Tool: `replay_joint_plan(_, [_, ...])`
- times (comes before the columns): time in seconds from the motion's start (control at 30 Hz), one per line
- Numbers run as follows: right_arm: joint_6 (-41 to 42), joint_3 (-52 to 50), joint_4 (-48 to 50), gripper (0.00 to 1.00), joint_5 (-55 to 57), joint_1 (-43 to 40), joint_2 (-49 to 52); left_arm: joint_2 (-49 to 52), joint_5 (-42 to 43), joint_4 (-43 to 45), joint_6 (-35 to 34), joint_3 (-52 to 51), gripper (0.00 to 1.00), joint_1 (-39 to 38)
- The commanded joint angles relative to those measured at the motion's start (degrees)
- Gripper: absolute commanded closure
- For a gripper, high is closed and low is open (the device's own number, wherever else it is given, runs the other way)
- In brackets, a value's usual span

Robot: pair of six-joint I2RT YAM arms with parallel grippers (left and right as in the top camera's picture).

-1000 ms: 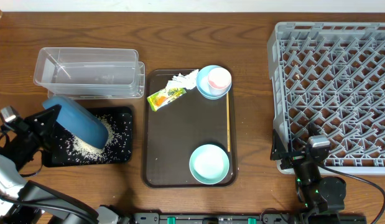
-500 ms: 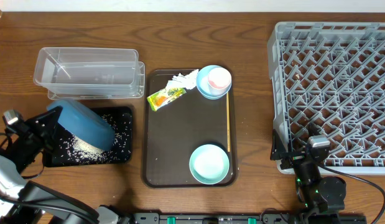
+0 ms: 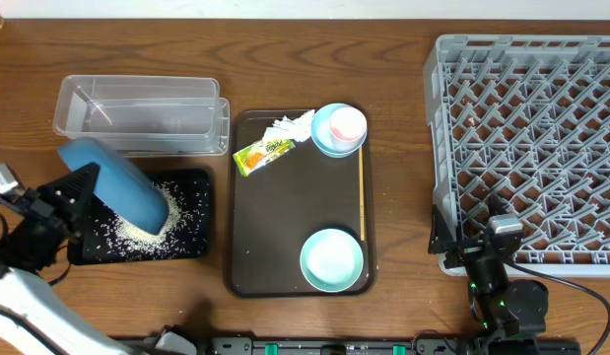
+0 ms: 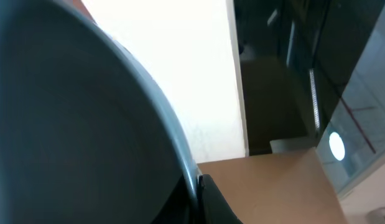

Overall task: Sort waste into correct bins and load items into the dishwasher rack
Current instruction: 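Carry the empty teal plate back onto the brown tray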

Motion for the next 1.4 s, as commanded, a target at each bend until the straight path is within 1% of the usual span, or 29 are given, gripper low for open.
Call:
replay_joint_plan(0.0, [-0.6,-0.1,-0.2,0.01,0.2,-0.6,-0.4,-6.4,-1.4,0.8,-8.6,1.8,0.94,-3.4])
replay_joint_plan(0.07, [-0.6,-0.1,-0.2,0.01,0.2,-0.6,-0.4,-9.8,-5.7,3.5,-12.9,3.3,0.94,-8.2])
replay_joint_plan(0.17, [-0.6,-0.1,-0.2,0.01,0.2,-0.6,-0.4,-13.4,-11.5,8.5,-18.2,6.8,0.94,-19.2])
replay_joint_plan(0.23, [-0.6,-0.1,-0.2,0.01,0.2,-0.6,-0.4,-14.3,-15.0,10.8,-20.5,9.7,0.94,-28.7])
replay_joint_plan(0.3, [-0.6,-0.1,-0.2,0.01,0.2,-0.6,-0.4,-14.2,-21.2,10.7,-21.0,12.2,0.94,-39.4])
replay_joint_plan(0.4, [-0.6,-0.1,-0.2,0.01,0.2,-0.6,-0.4,-13.2,-37.0,8.7,-20.9,12.9,0.94,-55.5])
replay_joint_plan(0.47, [-0.6,-0.1,-0.2,0.01,0.2,-0.6,-0.4,-11.2,-52.3,5.5,-20.1,12.9,0.94,-67.0])
replay_joint_plan(0.6, [-0.6,-0.1,-0.2,0.01,0.2,-0.6,-0.4,-4.4,-73.9,4.0,-18.8,12.9,0.94,-85.1])
replay_joint_plan(0.67, [-0.6,-0.1,-0.2,0.01,0.2,-0.6,-0.4,-0.1,-82.9,4.2,-18.8,12.9,0.94,-90.9])
replay_joint_plan(0.73, [-0.6,-0.1,-0.2,0.01,0.2,-0.6,-0.4,4.6,-90.9,4.5,-18.8,12.9,0.94,-95.1])
replay_joint_plan(0.8, [-0.6,-0.1,-0.2,0.01,0.2,-0.6,-0.4,9.4,-94.9,5.8,-18.3,12.9,0.94,-97.9])
replay_joint_plan(0.9, [-0.6,-0.1,-0.2,0.01,0.2,-0.6,-0.4,15.1,-94.8,7.7,-17.3,12.9,0.94,-99.7])
replay_joint_plan(1.07, [-0.6,-0.1,-0.2,0.01,0.2,-0.6,-0.4,22.0,-94.6,7.9,-20.6,12.9,0.93,-101.1])
replay_joint_plan(1.13, [-0.6,-0.1,-0.2,0.01,0.2,-0.6,-0.4,23.7,-94.0,7.9,-21.7,12.8,0.94,-101.3])
replay_joint_plan(1.27, [-0.6,-0.1,-0.2,0.01,0.2,-0.6,-0.4,26.0,-91.1,7.9,-21.7,12.6,0.94,-101.4])
replay_joint_plan(1.37, [-0.6,-0.1,-0.2,0.01,0.2,-0.6,-0.4,27.0,-91.2,8.0,-21.7,12.5,0.94,-101.4])
